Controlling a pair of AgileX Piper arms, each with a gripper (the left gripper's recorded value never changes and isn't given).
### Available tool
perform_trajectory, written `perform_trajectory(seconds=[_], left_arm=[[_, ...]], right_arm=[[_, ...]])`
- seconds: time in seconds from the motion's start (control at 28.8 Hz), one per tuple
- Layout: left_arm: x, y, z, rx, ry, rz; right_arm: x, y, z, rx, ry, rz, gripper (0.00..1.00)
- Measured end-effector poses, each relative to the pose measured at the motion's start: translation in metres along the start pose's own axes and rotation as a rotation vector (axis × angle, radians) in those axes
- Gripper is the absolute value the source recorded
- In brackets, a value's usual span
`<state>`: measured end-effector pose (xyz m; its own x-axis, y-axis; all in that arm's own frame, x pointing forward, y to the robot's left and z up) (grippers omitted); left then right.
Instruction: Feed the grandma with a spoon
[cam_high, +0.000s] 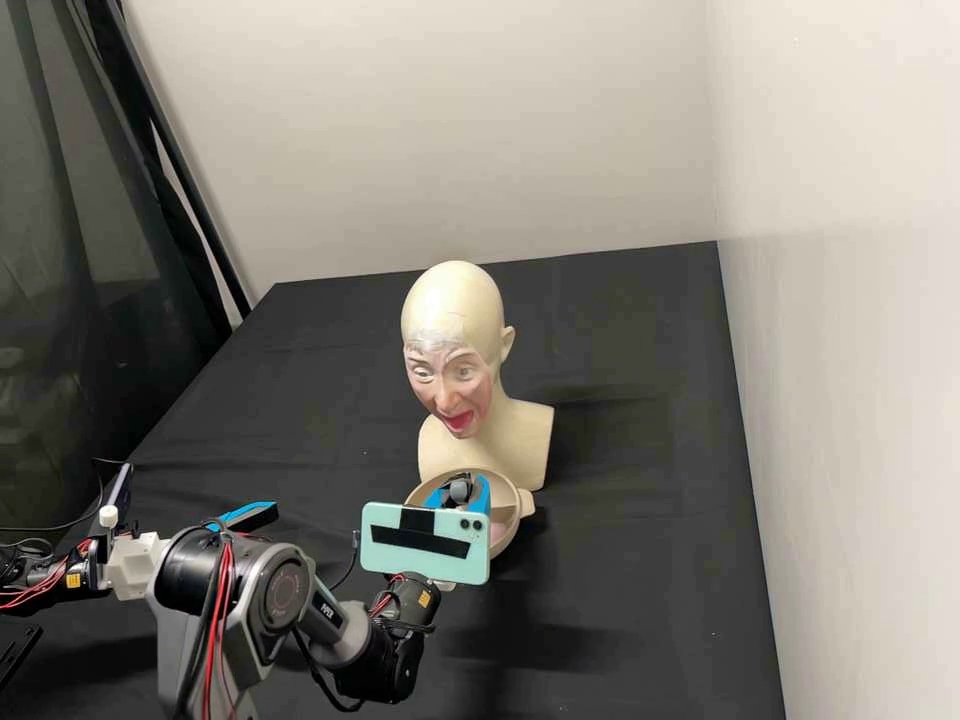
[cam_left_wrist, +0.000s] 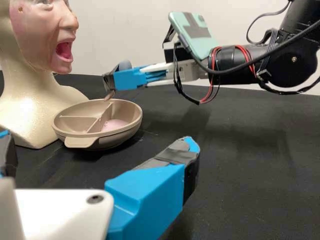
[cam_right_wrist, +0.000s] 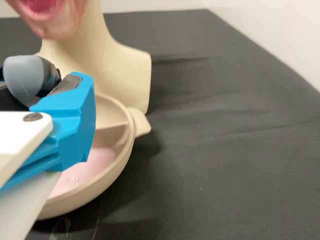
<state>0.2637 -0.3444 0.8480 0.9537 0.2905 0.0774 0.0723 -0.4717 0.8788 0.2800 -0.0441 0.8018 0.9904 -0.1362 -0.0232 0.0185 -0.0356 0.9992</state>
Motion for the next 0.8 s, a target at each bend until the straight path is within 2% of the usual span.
perform_trajectory(seconds=[0.07,0.21,0.28,0.8], left_arm=[[0.0,0.0,0.0,0.0,0.0,0.0],[0.0,0.0,0.0,0.0,0.0,0.0],[0.0,0.0,0.0,0.0,0.0,0.0],[0.0,0.0,0.0,0.0,0.0,0.0]], right_arm=[[-0.001,0.004,-0.002,0.015,0.007,0.014,0.0],[-0.003,0.012,-0.005,0.02,0.022,0.042,0.0],[-0.004,0.016,-0.007,0.035,0.029,0.056,0.0],[-0.002,0.033,-0.023,0.029,0.075,0.103,0.0]])
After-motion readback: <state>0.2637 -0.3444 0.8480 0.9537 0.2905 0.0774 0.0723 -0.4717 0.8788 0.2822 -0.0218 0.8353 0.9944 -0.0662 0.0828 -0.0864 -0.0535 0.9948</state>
